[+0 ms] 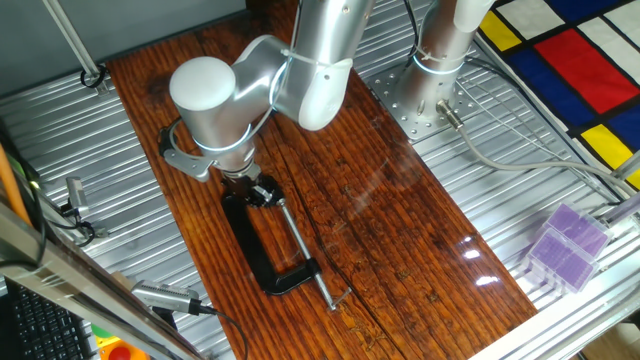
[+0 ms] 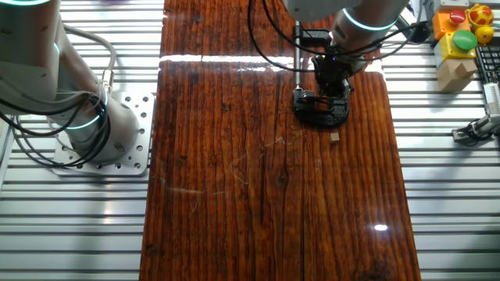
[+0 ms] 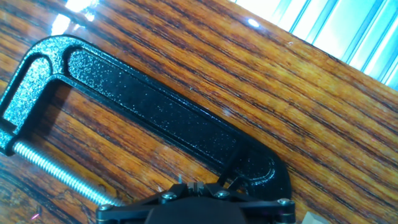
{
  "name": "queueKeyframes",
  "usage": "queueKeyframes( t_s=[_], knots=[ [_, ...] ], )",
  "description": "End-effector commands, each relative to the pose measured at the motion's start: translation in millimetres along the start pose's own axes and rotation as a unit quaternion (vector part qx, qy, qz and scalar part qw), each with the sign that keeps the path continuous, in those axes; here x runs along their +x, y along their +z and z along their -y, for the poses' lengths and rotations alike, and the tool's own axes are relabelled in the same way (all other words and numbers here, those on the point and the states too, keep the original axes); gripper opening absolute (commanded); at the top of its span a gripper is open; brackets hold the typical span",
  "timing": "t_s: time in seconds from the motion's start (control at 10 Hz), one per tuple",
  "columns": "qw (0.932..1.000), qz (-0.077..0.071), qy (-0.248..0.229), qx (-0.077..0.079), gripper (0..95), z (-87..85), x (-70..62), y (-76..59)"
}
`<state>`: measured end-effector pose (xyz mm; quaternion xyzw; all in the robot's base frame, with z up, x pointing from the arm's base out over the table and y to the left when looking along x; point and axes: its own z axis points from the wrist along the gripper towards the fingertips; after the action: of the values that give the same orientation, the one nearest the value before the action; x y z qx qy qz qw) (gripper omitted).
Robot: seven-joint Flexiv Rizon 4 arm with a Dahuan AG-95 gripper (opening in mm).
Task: Turn the hands of a clock
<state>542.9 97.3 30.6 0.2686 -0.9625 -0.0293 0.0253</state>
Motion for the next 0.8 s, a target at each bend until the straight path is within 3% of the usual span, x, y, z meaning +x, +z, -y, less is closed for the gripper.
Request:
queueKeyframes(
  t_s=[0.1, 0.4, 0.8],
  knots=[
    [1.0, 0.0, -0.003, 0.001, 0.0, -0.1, 0.1, 0.0],
    [1.0, 0.001, -0.001, -0.001, 0.0, 0.4, -0.3, -0.5],
    [0.9998, -0.006, 0.021, -0.005, 0.0, 1.4, -13.1, -15.9]
  ],
)
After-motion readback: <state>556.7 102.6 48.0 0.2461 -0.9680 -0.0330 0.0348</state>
